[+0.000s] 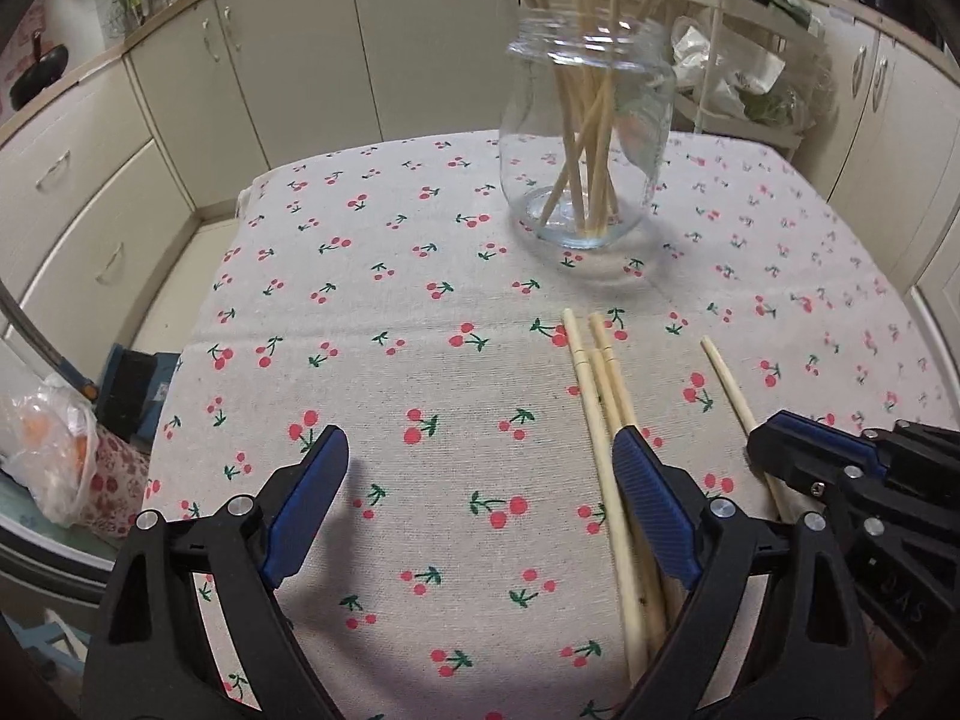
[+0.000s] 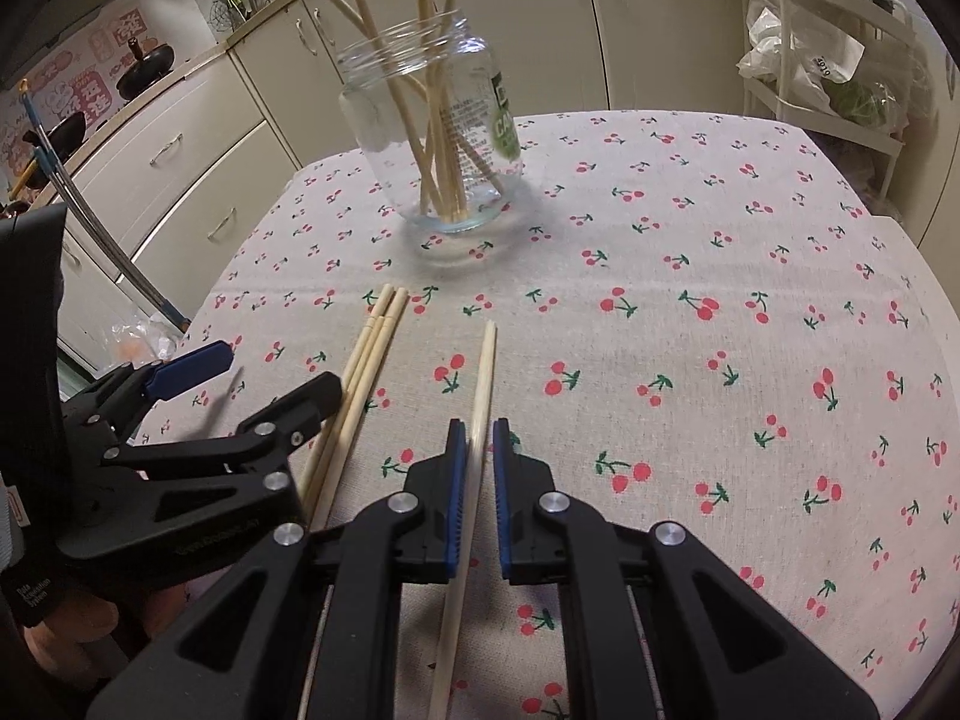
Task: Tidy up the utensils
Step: 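Lower both tools to the pile and close each on a chopstick, then raise the held chopsticks above the glass jar with both tools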
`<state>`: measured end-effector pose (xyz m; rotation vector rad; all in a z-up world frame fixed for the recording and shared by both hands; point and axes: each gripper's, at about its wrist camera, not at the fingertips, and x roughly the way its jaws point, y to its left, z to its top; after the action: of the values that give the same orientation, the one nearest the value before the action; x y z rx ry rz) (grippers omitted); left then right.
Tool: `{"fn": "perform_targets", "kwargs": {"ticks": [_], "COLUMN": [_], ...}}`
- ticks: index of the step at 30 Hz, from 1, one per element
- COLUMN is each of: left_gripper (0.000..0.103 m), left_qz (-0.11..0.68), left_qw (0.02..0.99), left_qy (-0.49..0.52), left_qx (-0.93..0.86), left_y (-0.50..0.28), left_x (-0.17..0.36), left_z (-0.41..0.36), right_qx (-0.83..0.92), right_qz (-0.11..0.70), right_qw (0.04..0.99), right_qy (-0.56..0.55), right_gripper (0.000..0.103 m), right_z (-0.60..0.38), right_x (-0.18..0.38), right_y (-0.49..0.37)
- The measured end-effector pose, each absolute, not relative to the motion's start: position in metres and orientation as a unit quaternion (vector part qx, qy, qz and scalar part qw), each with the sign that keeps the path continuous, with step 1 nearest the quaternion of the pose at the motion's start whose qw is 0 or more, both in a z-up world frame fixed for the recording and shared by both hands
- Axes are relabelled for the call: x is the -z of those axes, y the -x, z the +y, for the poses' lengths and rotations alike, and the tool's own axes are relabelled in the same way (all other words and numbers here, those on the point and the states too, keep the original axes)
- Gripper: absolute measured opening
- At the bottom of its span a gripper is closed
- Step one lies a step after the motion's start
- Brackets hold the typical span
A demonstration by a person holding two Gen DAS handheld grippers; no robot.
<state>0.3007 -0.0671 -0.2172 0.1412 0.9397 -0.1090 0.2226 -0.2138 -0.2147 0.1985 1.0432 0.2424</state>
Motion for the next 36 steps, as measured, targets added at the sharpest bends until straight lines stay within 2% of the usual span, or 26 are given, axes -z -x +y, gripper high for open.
{"fn": "perform_targets", "kwargs": {"ticks": [10,14,22,23,24,25,30,32,36], "left_gripper": [0.084,0.076,0.042,0.030,0.013,0.006,0.005,0.005,0.005], "left_qz": [0.460,0.459,0.466,0.466,0.466,0.468,0.454,0.413,0.274], "left_qw": [0.885,0.886,0.881,0.881,0.880,0.878,0.885,0.903,0.949], "left_qy": [-0.062,-0.050,-0.051,-0.054,-0.057,-0.059,-0.024,0.007,0.075], "left_qx": [0.040,0.045,0.058,0.062,0.068,0.076,0.097,0.116,0.136], "left_y": [-0.315,-0.332,-0.342,-0.341,-0.340,-0.338,-0.332,-0.325,-0.308], "left_x": [0.219,0.217,0.216,0.216,0.215,0.215,0.204,0.187,0.129], "left_z": [-0.061,-0.066,-0.075,-0.077,-0.079,-0.082,-0.075,-0.064,-0.040], "right_qx": [-0.107,-0.102,-0.096,-0.095,-0.095,-0.097,-0.110,-0.114,-0.117], "right_qz": [0.493,0.489,0.485,0.485,0.485,0.485,0.493,0.493,0.486], "right_qw": [0.859,0.861,0.868,0.868,0.868,0.868,0.854,0.848,0.845], "right_qy": [-0.093,-0.093,-0.042,-0.043,-0.045,-0.052,-0.126,-0.158,-0.190], "right_gripper": [0.012,0.012,0.011,0.009,0.008,0.008,0.007,0.007,0.007], "right_z": [-0.214,-0.215,-0.204,-0.205,-0.206,-0.208,-0.227,-0.235,-0.240], "right_x": [0.215,0.216,0.216,0.216,0.216,0.217,0.220,0.222,0.225], "right_y": [-0.228,-0.235,-0.238,-0.238,-0.238,-0.239,-0.241,-0.241,-0.239]}}
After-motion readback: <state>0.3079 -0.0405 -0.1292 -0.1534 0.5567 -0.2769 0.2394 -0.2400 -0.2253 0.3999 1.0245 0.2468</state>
